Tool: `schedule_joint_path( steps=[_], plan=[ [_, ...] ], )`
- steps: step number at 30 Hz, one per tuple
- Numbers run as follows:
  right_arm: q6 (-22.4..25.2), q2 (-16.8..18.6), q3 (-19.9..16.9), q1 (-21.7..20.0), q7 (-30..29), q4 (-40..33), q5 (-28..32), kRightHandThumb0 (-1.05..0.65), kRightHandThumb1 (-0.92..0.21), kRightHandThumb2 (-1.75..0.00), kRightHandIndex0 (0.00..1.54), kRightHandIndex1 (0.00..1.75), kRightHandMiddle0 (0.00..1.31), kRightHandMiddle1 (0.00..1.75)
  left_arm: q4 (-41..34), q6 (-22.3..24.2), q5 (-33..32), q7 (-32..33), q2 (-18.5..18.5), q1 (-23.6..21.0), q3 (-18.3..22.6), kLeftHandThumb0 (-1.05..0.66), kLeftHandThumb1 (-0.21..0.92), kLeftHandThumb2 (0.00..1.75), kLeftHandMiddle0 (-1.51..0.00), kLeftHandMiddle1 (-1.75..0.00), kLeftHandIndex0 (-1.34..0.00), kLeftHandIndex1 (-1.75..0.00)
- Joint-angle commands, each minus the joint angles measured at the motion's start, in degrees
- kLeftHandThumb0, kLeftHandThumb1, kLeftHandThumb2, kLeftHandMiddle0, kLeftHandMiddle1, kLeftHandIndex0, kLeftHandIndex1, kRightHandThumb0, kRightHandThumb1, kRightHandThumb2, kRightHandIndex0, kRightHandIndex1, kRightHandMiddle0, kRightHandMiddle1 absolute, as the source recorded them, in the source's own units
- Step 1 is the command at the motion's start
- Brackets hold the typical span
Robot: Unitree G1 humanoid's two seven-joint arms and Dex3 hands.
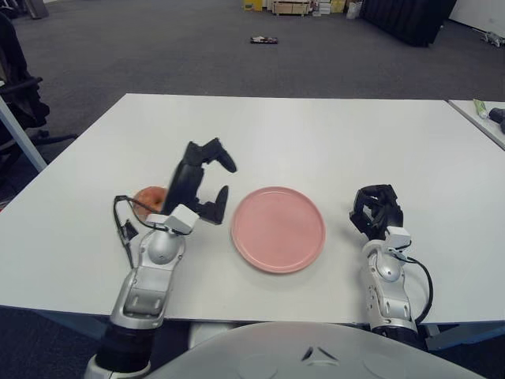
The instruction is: Put the apple into the plate.
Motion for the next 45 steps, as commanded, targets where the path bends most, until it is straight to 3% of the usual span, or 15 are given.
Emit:
schedule_joint_path(
  steps=[1,11,14,17,18,20,22,23,24,26,29,32,36,43,45],
  plan=[
    [-0.7,0.2,-0.1,-1.1,0.0,0.5,0.2,-0.38,-0.68,-0.87,0.54,1.35,0.34,1.75,1.8,-2.7,0.7,-1.2,0.7,-1.6,-0.9,0.0,-0.11,1.75,-0.98,-1.59,-0.71,-1.75],
    [-1.8,0.3,-0.3,-1.0,0.4,0.8,0.7,-0.38,-0.67,-0.88,0.55,1.36,0.34,1.75,6.7,-6.6,3.5,-1.5,1.1,-4.2,-1.3,0.0,-0.1,1.74,-0.98,-1.6,-0.7,-1.75],
    [-2.3,0.2,-0.4,-0.8,0.5,0.9,0.5,-0.38,-0.67,-0.88,0.54,1.36,0.34,1.75,12.3,-6.4,4.0,0.5,3.9,-5.3,4.0,0.0,-0.1,1.74,-0.95,-1.67,-0.72,-1.69],
    [-2.3,0.1,-0.4,-0.6,0.5,0.9,0.4,-0.38,-0.67,-0.88,0.54,1.36,0.34,1.75,13.9,-6.0,5.2,1.8,4.3,-5.0,6.0,-0.01,0.05,1.59,-0.83,-1.73,-0.61,-1.66],
    [-2.1,0.1,-0.4,-0.5,0.6,0.8,0.5,-0.38,-0.67,-0.88,0.54,1.36,0.34,1.75,13.1,-4.4,6.8,3.0,3.5,-4.5,6.3,-0.09,0.14,1.49,-0.7,-1.73,-0.58,-1.67],
    [-1.7,0.1,-0.5,-0.5,0.6,0.6,0.6,-0.38,-0.67,-0.87,0.54,1.36,0.34,1.75,11.7,-1.7,9.7,5.5,2.0,-3.5,6.8,-0.41,0.16,1.26,-0.29,-1.59,-0.24,-1.58],
    [-1.5,0.2,-0.5,-0.5,0.7,0.5,0.7,-0.38,-0.67,-0.87,0.54,1.36,0.34,1.75,10.4,0.0,12.0,8.7,0.4,-1.8,7.5,-0.55,0.18,1.17,-0.15,-1.41,-0.12,-1.41],
    [-1.4,0.2,-0.5,-0.5,0.8,0.5,0.8,-0.38,-0.67,-0.87,0.54,1.36,0.34,1.75,9.9,0.6,13.0,10.2,-0.2,-0.9,7.9,-0.63,0.21,1.1,-0.09,-1.22,-0.08,-1.17],
    [-1.3,0.3,-0.6,-0.5,0.9,0.3,1.0,-0.38,-0.67,-0.87,0.54,1.36,0.34,1.75,8.9,1.0,14.0,12.0,-1.0,1.2,8.6,-0.65,0.22,1.07,-0.07,-1.15,-0.06,-1.08],
    [-1.1,0.4,-0.6,-0.4,1.0,0.1,1.2,-0.38,-0.67,-0.87,0.54,1.36,0.34,1.75,7.9,1.7,15.1,14.5,-2.2,3.7,9.5,-0.76,0.29,0.97,-0.03,-0.76,-0.02,-0.67],
    [-0.7,0.5,-0.5,-0.4,1.0,-0.3,1.3,-0.38,-0.67,-0.87,0.54,1.35,0.34,1.75,8.0,3.7,16.6,17.8,-4.5,3.5,9.9,-0.84,0.35,0.9,-0.01,-0.42,-0.01,-0.34],
    [-0.5,0.7,-0.5,-0.3,1.0,-0.6,1.3,-0.38,-0.67,-0.87,0.54,1.35,0.34,1.75,8.5,4.8,18.6,22.5,-7.3,2.1,9.8,-0.91,0.39,0.86,0.0,-0.19,0.0,-0.12],
    [0.0,0.6,-0.3,-0.1,1.1,-0.9,1.2,-0.38,-0.67,-0.87,0.54,1.35,0.34,1.75,9.9,3.7,20.8,30.3,-9.6,1.6,10.2,-0.94,0.43,0.82,0.0,-0.07,0.0,-0.03],
    [1.1,0.1,-0.1,0.0,1.3,-1.4,0.7,-0.38,-0.69,-0.85,0.54,1.33,0.33,1.75,11.2,4.6,21.6,37.0,-12.8,2.5,10.5,-0.94,0.44,0.78,0.0,-0.01,0.0,0.0],
    [1.2,0.2,-0.2,-0.1,1.4,-1.4,0.9,-0.38,-0.69,-0.84,0.54,1.33,0.33,1.75,11.3,4.6,20.7,38.3,-13.9,4.8,10.7,-0.94,0.45,0.77,0.0,0.0,0.0,0.0]
  ],
)
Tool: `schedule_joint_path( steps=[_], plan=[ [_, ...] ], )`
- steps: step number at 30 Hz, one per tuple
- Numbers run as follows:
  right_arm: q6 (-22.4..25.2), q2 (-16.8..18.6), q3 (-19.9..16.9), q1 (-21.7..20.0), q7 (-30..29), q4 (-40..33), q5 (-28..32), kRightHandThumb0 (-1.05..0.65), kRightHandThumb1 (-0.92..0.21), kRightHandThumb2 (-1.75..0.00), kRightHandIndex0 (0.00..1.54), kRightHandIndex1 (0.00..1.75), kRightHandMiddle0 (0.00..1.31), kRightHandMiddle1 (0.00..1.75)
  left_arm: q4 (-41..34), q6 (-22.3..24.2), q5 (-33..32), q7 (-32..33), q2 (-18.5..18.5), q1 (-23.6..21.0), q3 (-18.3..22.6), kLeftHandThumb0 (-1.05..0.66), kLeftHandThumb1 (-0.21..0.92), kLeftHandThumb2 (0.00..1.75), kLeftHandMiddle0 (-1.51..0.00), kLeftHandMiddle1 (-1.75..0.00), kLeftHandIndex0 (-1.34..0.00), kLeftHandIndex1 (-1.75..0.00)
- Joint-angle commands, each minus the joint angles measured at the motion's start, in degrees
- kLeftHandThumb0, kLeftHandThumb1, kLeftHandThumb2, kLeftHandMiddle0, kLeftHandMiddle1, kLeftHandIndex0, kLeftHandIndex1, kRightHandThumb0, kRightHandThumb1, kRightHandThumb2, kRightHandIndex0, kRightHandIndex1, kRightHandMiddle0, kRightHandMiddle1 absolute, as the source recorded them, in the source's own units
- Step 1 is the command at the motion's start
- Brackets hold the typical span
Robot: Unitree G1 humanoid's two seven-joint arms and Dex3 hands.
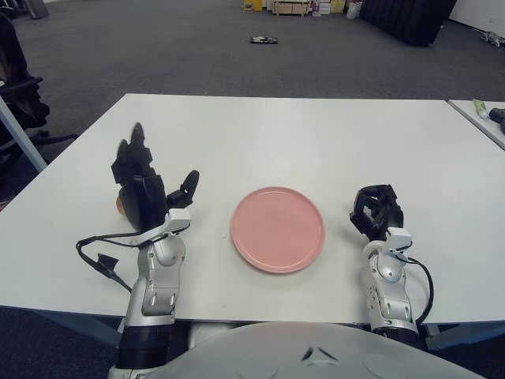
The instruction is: Put the apple into the plate.
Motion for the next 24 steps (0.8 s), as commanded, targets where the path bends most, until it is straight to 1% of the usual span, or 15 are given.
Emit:
schedule_joint_path(
  steps=[1,2,8,14,18,24],
  plan=[
    [0.5,0.3,-0.2,-0.6,0.2,-0.8,0.7,-0.38,-0.69,-0.84,0.55,1.33,0.33,1.75,0.7,0.5,-0.7,2.4,-2.1,3.4,0.8,-0.94,0.45,0.76,0.0,0.0,0.0,0.0],
    [0.4,0.3,-0.2,-0.5,0.2,-0.9,0.7,-0.38,-0.69,-0.84,0.55,1.33,0.33,1.75,0.5,0.6,-1.1,2.5,-2.5,4.3,1.0,-0.93,0.45,0.75,0.0,0.0,0.0,0.0],
    [0.0,0.5,-0.1,-0.2,0.2,-1.0,0.6,-0.38,-0.69,-0.85,0.55,1.33,0.33,1.75,-1.0,3.3,-0.2,2.9,-4.1,5.1,1.5,-0.89,0.44,0.73,0.0,0.0,0.0,0.0],
    [1.3,0.5,0.1,0.0,-0.4,-1.4,0.0,-0.38,-0.7,-0.83,0.53,1.31,0.32,1.75,-3.4,6.6,1.2,2.9,-5.5,7.8,1.8,-0.85,0.42,0.74,0.0,0.0,0.0,0.0],
    [1.3,0.5,0.2,0.1,-0.7,-1.3,-0.5,-0.38,-0.71,-0.83,0.53,1.31,0.32,1.75,-4.3,8.0,0.7,1.5,-5.4,9.8,2.0,-0.85,0.42,0.75,0.0,0.0,0.0,0.0],
    [1.3,0.7,0.3,0.2,-0.6,-1.6,-0.2,-0.37,-0.71,-0.82,0.53,1.31,0.32,1.75,-4.3,9.4,0.7,0.8,-4.9,9.9,2.2,-0.88,0.43,0.76,0.0,0.0,0.0,0.0]
  ],
)
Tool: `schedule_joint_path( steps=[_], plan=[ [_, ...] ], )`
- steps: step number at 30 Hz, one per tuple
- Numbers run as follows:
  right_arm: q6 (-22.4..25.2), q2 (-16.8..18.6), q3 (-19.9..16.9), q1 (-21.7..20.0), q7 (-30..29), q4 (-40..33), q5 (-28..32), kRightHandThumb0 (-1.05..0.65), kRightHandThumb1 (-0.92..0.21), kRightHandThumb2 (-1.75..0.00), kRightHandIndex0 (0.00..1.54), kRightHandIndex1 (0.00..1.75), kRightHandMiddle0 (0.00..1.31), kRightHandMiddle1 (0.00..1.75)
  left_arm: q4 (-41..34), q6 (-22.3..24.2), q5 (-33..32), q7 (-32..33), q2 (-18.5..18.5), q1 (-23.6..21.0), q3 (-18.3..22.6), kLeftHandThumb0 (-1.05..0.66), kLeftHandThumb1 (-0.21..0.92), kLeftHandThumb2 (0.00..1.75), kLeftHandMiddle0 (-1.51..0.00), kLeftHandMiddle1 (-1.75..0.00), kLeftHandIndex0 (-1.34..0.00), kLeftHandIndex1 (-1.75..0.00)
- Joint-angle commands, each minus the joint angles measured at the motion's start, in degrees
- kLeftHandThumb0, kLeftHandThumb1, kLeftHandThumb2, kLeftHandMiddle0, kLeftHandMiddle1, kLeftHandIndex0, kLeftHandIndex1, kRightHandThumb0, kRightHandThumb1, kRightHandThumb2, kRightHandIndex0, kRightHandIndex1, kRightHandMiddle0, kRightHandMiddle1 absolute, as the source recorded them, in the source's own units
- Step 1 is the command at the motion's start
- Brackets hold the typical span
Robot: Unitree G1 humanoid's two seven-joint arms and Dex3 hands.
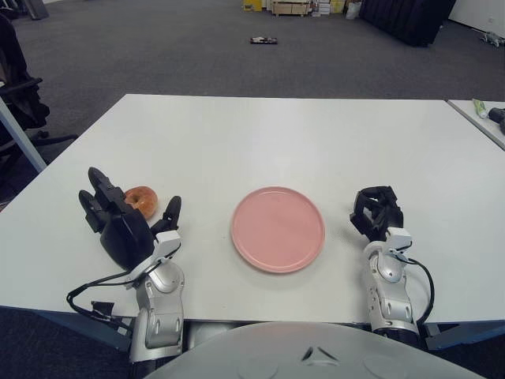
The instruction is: Put the apple into the plate.
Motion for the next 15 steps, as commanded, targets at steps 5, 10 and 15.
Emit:
schedule_joint_path(
  steps=[5,10,15],
  plan=[
    [0.0,0.8,0.1,-0.1,0.1,-0.9,0.7,-0.38,-0.7,-0.83,0.54,1.31,0.32,1.75,-0.2,4.4,1.2,-2.0,0.4,-0.7,0.6,-0.9,0.47,0.74,0.0,0.0,0.0,0.0],
    [-0.2,0.8,0.1,0.0,0.2,-1.0,0.9,-0.38,-0.7,-0.84,0.55,1.31,0.33,1.75,2.2,6.3,1.6,-1.6,0.9,-1.3,0.8,-0.92,0.51,0.7,0.0,0.0,0.0,0.0],
    [0.0,0.8,0.0,0.0,0.1,-1.0,0.9,-0.38,-0.69,-0.84,0.55,1.31,0.33,1.75,5.0,7.5,1.0,-1.8,2.0,-2.3,1.5,-0.93,0.52,0.67,0.0,0.0,0.0,0.0]
  ],
)
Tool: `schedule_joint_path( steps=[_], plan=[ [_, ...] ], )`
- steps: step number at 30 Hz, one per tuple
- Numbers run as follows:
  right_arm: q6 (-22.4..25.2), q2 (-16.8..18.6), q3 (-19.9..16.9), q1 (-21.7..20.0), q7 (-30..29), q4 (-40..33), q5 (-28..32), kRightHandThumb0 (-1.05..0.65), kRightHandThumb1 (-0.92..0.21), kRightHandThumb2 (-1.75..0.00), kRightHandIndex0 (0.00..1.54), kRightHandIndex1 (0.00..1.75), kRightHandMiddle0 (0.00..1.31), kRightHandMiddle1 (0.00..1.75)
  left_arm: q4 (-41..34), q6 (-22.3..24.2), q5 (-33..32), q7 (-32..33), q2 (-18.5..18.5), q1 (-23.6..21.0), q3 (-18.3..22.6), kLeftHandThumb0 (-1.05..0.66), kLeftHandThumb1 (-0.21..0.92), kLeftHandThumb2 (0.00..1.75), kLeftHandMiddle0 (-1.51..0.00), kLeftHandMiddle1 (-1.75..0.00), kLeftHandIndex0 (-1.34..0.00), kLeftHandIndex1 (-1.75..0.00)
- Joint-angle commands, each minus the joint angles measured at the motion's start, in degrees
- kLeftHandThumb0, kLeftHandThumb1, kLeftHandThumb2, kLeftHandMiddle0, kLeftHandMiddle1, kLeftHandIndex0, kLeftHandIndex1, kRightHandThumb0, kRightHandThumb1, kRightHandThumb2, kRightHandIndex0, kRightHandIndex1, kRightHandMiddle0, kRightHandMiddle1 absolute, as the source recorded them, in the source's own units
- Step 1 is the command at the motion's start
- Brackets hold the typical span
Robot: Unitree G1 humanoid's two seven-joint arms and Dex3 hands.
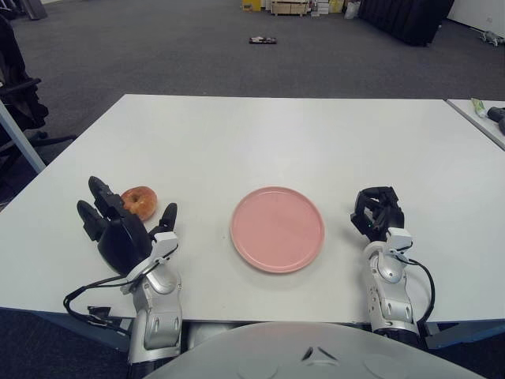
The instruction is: Put the apple into the plate.
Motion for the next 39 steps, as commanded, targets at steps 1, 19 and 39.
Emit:
schedule_joint_path(
  steps=[1,19,39],
  plan=[
    [0.0,0.9,-0.1,-0.1,-0.2,-0.9,0.7,-0.38,-0.69,-0.84,0.55,1.31,0.33,1.75,2.9,1.3,0.0,-0.4,1.4,-1.9,0.9,-0.93,0.52,0.67,0.0,0.0,0.0,0.0],
    [0.2,0.7,0.0,0.0,-0.6,-1.1,0.3,-0.38,-0.68,-0.86,0.56,1.32,0.33,1.75,18.8,3.2,-6.0,-0.8,5.9,-10.7,4.6,-1.01,0.52,0.71,-0.05,-0.03,0.0,0.0],
    [-1.3,0.2,-0.4,0.3,-0.1,-0.7,0.3,-0.38,-0.67,-0.87,0.56,1.33,0.34,1.75,38.1,-5.6,-14.1,4.6,10.1,-20.6,6.8,-1.04,0.56,0.68,-0.03,-0.18,0.0,-0.03]
  ],
)
